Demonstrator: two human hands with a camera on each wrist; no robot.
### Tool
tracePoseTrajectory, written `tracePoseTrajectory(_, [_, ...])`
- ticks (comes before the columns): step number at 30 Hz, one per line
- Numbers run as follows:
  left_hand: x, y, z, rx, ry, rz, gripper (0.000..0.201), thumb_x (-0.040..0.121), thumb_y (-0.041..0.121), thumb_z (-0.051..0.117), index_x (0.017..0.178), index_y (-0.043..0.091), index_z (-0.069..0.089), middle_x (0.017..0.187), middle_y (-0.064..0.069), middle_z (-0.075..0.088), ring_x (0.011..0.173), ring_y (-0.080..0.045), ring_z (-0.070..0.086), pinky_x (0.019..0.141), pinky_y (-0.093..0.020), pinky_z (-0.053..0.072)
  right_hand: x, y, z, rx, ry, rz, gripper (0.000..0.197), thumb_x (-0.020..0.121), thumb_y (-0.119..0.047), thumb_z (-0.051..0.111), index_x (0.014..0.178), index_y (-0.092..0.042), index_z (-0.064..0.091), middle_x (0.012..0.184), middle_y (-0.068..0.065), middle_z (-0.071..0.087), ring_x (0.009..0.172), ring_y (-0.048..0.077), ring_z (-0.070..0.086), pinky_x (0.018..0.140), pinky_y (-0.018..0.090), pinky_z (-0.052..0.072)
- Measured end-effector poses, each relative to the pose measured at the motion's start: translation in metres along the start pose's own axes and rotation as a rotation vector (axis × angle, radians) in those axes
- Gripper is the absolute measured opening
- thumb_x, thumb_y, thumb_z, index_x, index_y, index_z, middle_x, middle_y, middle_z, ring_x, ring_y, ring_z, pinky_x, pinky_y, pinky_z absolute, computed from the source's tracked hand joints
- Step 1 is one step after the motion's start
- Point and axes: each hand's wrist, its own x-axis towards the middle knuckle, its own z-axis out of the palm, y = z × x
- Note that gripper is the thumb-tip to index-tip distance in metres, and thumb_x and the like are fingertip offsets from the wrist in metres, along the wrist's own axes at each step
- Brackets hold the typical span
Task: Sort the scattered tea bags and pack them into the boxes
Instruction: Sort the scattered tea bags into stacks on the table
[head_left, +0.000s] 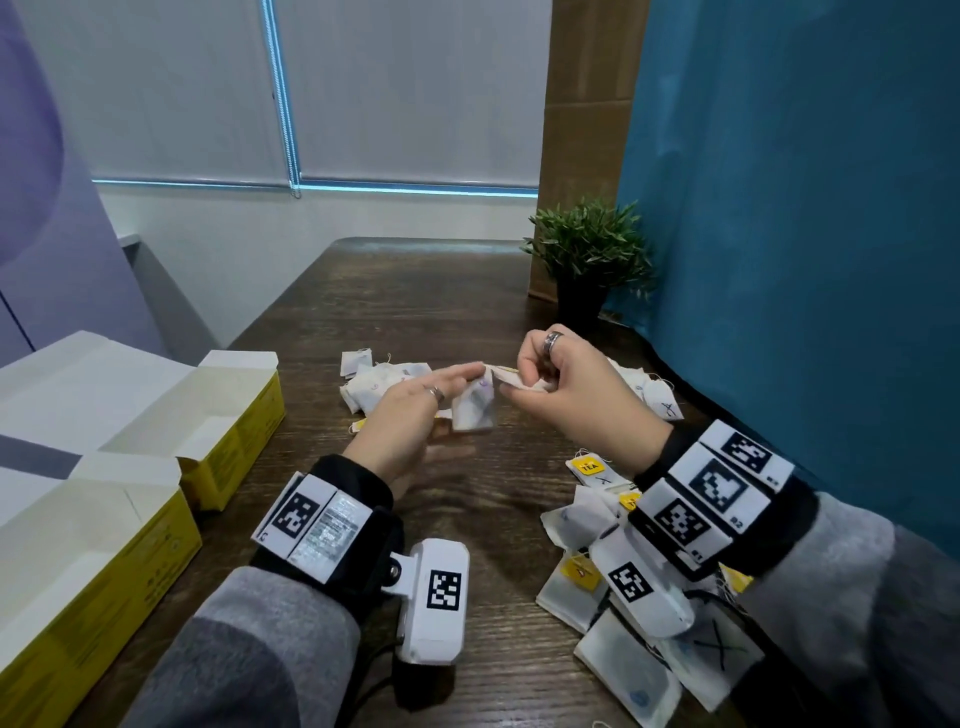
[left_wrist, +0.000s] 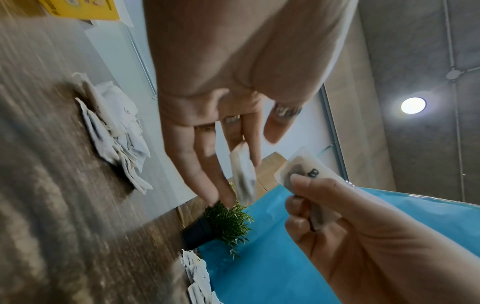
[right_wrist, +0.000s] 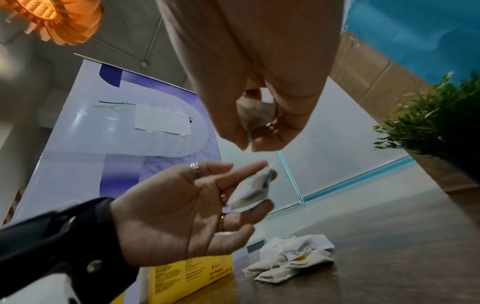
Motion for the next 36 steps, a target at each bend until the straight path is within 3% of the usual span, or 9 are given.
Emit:
tracePoseTrajectory(4, [-0.004,0.003,0.005,-0.138,-0.066,-0.049,0.033,0.093,0.036,0.047,0.116,0.017,0.061,0.101,-0.005,0.068,0.078,-0.023,0.065,0.072,-0.037,0.053,0.003,-0.001,0.01,-0.012,-0.13,-0.019,0.028,0.069,-0.013,0.079,0.068,-0.023,0.053,0.08,-0.016,0.04,0.068,-0.006,0.047,0.066,0.01,0.034])
tracePoseTrajectory(8, [-0.003,0.002,0.003,-0.178,-0.042,0.01,0.034,0.094,0.011,0.049,0.127,0.014,0.051,0.11,-0.012,0.065,0.091,-0.024,0.065,0.065,-0.033,0.058,0.002,-0.003,0.008,0.105,-0.293,-0.014,0.029,0.067,-0.011,0.082,0.081,-0.024,0.06,0.091,0.0,0.062,0.087,0.009,0.063,0.077,0.023,0.051])
tracePoseTrajectory(13, [-0.001,-0.002,0.0,-0.128,-0.05,0.045,0.05,0.089,-0.011,0.046,0.134,0.011,0.046,0.109,-0.014,0.062,0.081,-0.021,0.068,0.072,-0.032,0.059,0.005,-0.006,-0.021,0.118,-0.188,0.023,0.015,0.082,-0.013,0.07,0.088,-0.021,0.059,0.085,-0.003,0.063,0.071,0.004,0.057,0.067,0.021,0.049])
tracePoseTrajectory(16, [-0.003,-0.002,-0.001,-0.127,-0.08,0.038,0.056,0.086,-0.015,0.049,0.133,0.014,0.046,0.105,-0.016,0.064,0.077,-0.022,0.072,0.069,-0.031,0.06,0.004,-0.004,-0.05,0.104,-0.232,0.161,0.009,0.089,-0.023,0.06,0.096,-0.018,0.057,0.088,0.0,0.061,0.075,0.013,0.06,0.064,0.023,0.048])
tracePoseTrajectory(20, [-0.006,0.0,-0.001,-0.114,-0.131,0.019,0.061,0.085,-0.017,0.048,0.135,0.018,0.044,0.106,-0.019,0.062,0.073,-0.023,0.072,0.068,-0.031,0.059,0.0,0.013,-0.084,0.132,-0.348,0.436,0.036,0.098,-0.039,0.037,0.111,-0.012,0.056,0.094,0.005,0.06,0.082,0.02,0.061,0.071,0.039,0.048])
tracePoseTrajectory(25, [-0.007,0.001,-0.001,-0.079,-0.163,0.016,0.068,0.084,-0.02,0.046,0.138,0.02,0.041,0.115,-0.019,0.056,0.073,-0.025,0.072,0.067,-0.033,0.06,-0.011,0.048,-0.1,-0.232,-0.542,0.505,0.013,0.092,-0.03,0.056,0.101,-0.022,0.058,0.091,0.004,0.06,0.077,0.014,0.056,0.057,0.023,0.047])
tracePoseTrajectory(29, [-0.007,0.001,-0.001,-0.065,-0.168,0.006,0.069,0.084,-0.022,0.044,0.139,0.02,0.04,0.119,-0.018,0.054,0.074,-0.025,0.072,0.067,-0.032,0.06,-0.023,0.061,-0.103,-0.544,-0.7,0.587,0.036,0.082,-0.041,0.067,0.112,-0.025,0.056,0.092,-0.008,0.054,0.076,0.006,0.052,0.054,0.012,0.049])
tracePoseTrajectory(33, [-0.007,0.0,-0.002,-0.054,-0.163,-0.008,0.07,0.085,-0.022,0.042,0.14,0.02,0.039,0.117,-0.017,0.055,0.074,-0.024,0.072,0.064,-0.03,0.06,-0.035,0.076,-0.099,-0.745,-0.853,0.644,0.066,0.068,-0.056,0.073,0.124,-0.033,0.046,0.119,-0.006,0.052,0.106,0.013,0.055,0.097,0.035,0.046])
tracePoseTrajectory(36, [-0.008,0.0,-0.004,-0.042,-0.164,-0.011,0.07,0.084,-0.024,0.041,0.139,0.02,0.04,0.122,-0.018,0.053,0.075,-0.024,0.072,0.064,-0.029,0.06,-0.04,0.084,-0.094,-0.867,-0.931,0.627,0.071,0.061,-0.069,0.07,0.119,-0.041,0.041,0.122,-0.004,0.042,0.109,0.018,0.052,0.099,0.041,0.043])
